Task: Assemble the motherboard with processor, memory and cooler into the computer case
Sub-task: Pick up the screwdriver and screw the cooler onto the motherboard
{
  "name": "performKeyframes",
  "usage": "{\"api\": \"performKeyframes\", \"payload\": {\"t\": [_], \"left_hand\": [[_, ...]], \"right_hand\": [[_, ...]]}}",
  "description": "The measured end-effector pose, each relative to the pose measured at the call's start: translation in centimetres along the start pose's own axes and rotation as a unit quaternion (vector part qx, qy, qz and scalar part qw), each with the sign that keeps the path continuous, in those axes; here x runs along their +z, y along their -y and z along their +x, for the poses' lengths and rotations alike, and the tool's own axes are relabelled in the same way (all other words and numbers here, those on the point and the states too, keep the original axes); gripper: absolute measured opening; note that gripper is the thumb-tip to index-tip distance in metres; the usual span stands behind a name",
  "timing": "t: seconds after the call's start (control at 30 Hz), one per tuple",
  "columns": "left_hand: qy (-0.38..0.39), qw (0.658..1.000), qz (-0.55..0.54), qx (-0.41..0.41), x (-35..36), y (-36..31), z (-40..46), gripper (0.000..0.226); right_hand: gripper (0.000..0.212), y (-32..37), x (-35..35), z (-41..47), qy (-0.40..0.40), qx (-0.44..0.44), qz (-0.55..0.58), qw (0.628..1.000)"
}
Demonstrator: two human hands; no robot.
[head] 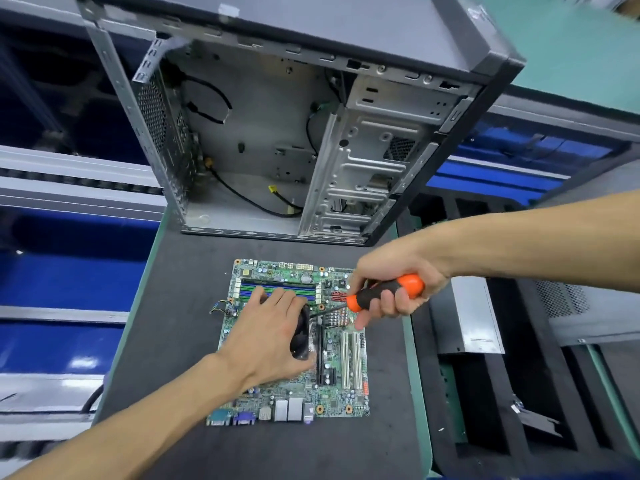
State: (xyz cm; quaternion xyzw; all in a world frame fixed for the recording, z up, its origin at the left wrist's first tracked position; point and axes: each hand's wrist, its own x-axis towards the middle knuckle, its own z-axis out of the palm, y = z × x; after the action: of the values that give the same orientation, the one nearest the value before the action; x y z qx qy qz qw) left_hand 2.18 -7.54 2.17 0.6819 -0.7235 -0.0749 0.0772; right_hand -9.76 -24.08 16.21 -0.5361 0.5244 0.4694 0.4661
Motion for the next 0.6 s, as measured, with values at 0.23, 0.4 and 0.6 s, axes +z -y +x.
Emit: {"api": "performKeyframes", "payload": {"t": [0.23,0.4,0.6], "left_hand": [[-0.042,0.999,-0.029,0.0,1.0,0.8,-1.2,0.079],[-0.053,0.998,-0.031,0.01,1.0,0.8,-1.2,0.077],[-0.048,0.999,-0.001,0.018,1.1,0.8,-1.2,0.085]], "right_hand": [[0.027,-2.0,2.6,-3.1,-0.111,-0.11,-0.072,0.985],[0.029,-3.6,3.6,-3.6,-0.182,-0.149,-0.173,0.956],[0.018,-4.4,3.5,-3.8,-0.274,-0.217,-0.188,0.918]]}}
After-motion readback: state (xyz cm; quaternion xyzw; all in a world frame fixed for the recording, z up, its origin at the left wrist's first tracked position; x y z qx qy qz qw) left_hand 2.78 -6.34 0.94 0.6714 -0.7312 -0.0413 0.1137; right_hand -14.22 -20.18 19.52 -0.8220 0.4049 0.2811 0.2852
